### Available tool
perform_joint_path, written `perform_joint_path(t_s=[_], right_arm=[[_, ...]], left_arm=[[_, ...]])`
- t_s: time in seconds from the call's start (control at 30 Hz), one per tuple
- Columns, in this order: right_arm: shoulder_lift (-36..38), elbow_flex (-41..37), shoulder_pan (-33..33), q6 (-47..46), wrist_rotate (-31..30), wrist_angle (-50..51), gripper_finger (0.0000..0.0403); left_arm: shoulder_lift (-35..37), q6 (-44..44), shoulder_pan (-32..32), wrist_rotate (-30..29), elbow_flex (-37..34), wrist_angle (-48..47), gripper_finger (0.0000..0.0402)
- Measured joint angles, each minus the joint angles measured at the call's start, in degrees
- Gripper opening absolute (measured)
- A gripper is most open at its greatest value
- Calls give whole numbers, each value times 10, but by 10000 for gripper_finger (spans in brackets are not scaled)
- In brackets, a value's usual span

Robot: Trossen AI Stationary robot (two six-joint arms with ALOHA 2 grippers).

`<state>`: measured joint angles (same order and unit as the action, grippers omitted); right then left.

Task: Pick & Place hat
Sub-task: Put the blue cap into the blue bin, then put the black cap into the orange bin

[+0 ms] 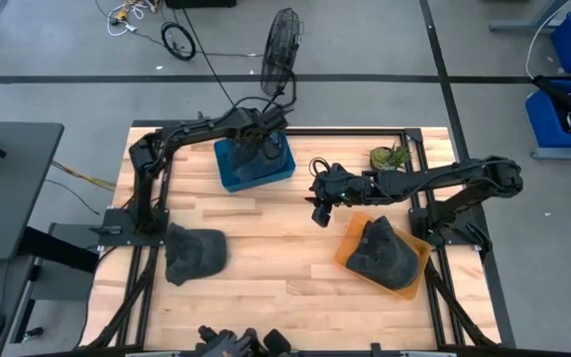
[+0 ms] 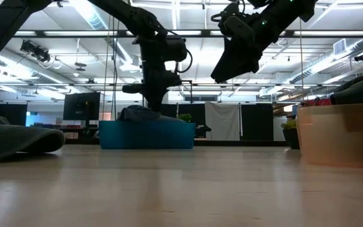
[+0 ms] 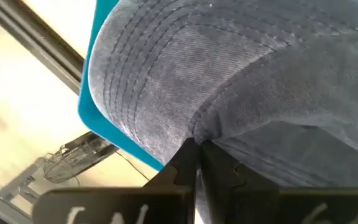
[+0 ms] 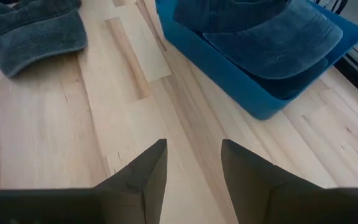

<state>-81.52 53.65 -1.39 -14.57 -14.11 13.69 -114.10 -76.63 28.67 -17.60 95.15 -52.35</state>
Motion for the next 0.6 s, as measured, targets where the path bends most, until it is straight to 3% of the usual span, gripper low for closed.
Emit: perform_joint_path(t_s=[0.3,0.43,0.6], right_arm=[[0,0,0,-15,0,0,156],[0,0,0,-15,0,0,156],[0,0,0,-15,0,0,156]], left_arm=[[0,61,-4,14,0,22,64],[0,54,-6,30,0,21,54],[0,118,-6,34,0,19,32]])
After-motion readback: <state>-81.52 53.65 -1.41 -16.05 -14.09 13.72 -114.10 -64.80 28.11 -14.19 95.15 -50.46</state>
